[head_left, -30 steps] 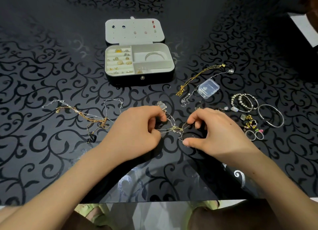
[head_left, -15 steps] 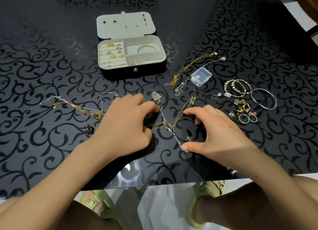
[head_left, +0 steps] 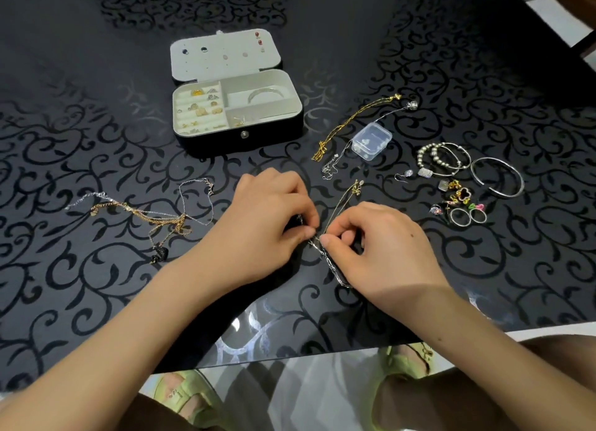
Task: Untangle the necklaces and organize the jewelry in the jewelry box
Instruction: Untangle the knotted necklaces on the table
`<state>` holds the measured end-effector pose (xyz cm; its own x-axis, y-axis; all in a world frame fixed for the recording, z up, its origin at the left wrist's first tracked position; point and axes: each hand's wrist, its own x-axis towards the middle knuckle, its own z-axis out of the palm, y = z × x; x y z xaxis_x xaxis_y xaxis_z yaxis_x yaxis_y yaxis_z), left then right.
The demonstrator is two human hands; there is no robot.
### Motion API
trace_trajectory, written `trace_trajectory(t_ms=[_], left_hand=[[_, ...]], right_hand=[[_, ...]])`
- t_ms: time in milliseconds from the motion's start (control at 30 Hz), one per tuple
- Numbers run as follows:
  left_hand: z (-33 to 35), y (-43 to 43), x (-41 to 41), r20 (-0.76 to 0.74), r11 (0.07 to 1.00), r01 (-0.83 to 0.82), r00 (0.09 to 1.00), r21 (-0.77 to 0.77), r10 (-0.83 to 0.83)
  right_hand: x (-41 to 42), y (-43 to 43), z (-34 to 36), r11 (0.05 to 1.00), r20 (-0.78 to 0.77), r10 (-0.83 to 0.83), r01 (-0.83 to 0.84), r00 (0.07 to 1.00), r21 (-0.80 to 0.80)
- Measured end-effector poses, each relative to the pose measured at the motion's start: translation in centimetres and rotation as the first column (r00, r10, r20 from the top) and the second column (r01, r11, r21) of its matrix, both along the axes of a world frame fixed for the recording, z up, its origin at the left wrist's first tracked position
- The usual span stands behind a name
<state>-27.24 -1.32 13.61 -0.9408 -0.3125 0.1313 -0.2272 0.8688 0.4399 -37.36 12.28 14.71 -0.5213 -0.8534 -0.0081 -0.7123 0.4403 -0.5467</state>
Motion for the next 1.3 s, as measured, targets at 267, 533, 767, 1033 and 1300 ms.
trace_trajectory(t_ms=[267,533,767,1033,1300], left_hand=[[0.2,-0.1,-0.5,0.053,0.984,0.102,0.994,-0.145,-0.095],[0.0,0.2,-0.3,0.144,0.994,0.024,0.989,0.105,-0.039],[0.7,0.2,0.0,0.094,0.926,-0.107,0.993,0.362,0.078],[1.0,0.0,0.1,0.111,0.894,-0.123,0.99,0.431,0.082],[0.9,-0.1,0.1,0.092,0.852,-0.122,0.992,0.509,0.087]], right_hand=[[0.6,-0.3,0.0,0.996,-0.069,-0.02,0.025,0.997,0.083],[0.4,-0.4,0.2,0.993,-0.077,-0.039,0.048,0.996,0.107],[0.3,-0.3,0.2,0.993,-0.056,-0.061,0.066,0.997,0.095],[0.6,-0.6,-0.1,0.997,-0.033,-0.047,0.049,0.998,0.054],[0.8,-1.2,-0.2,0.995,-0.079,-0.072,0.077,0.994,0.061]])
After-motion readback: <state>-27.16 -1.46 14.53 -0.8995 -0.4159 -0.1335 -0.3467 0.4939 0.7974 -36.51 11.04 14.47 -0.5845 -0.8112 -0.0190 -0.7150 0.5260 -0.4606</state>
